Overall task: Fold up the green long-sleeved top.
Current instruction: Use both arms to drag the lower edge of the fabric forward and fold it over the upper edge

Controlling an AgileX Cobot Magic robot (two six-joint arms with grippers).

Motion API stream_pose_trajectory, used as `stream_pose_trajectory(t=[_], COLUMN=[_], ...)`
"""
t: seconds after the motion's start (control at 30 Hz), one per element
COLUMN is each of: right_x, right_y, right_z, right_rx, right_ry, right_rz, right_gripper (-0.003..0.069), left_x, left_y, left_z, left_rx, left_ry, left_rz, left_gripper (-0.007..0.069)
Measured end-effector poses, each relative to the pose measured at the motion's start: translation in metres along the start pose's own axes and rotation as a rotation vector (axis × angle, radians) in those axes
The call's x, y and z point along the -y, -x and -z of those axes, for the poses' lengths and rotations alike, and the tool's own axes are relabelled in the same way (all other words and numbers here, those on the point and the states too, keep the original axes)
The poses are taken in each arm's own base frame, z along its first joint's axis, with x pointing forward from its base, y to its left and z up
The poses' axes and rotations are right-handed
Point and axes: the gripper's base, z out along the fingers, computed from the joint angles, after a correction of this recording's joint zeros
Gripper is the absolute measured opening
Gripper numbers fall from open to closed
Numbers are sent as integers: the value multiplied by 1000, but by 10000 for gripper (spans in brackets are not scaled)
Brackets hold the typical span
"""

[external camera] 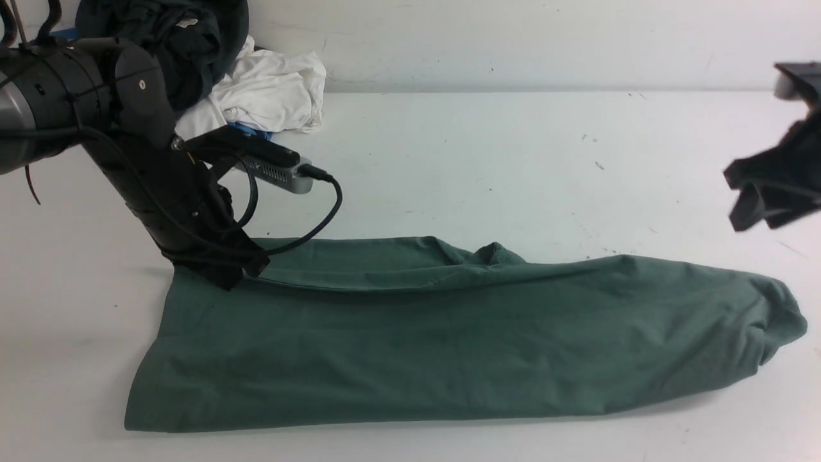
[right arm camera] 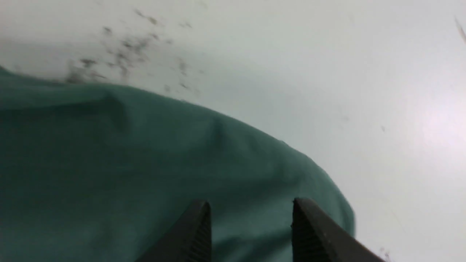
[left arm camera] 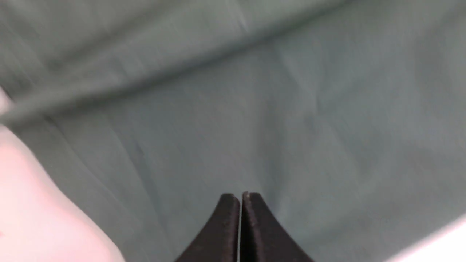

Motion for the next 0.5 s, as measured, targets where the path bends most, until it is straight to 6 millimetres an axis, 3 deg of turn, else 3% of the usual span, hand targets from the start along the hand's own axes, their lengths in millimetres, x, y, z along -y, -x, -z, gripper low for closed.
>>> stream_pose_trajectory(t=[0.03,0.07,0.17,0.23,0.3,0.33,0.4,0.47,0.5], right_x=[-7,-32,-83,-126,-157,-163,-200,-212,-224], right_y=[2,8,14,17,18,18,16,14,12], right_z=[1,1,-11,-29,-48,-55,-85,-99,-116], right_rx=[5,14,15,28,46,53,74,81,91], right_ry=[5,26,71,104,122,123,131,135,134], right_rz=[20,101,239,340,411,425,514,540,568], right_gripper=[290,279,244,209,174,161,106,83,54], left_x=[0,-1,-3,-4,-4,-4,-3,-3,-3], left_y=[0,2,3,3,1,0,-4,-6,-8], left_z=[0,-3,-11,-17,-22,-23,-32,-35,-39], left_rx=[3,10,3,-15,-40,-54,-123,-151,-183], left_ry=[1,5,6,0,-10,-16,-44,-56,-69], left_rz=[0,1,3,5,7,8,11,12,14], left_gripper=[-7,-7,-7,-7,-7,-7,-7,-7,-7])
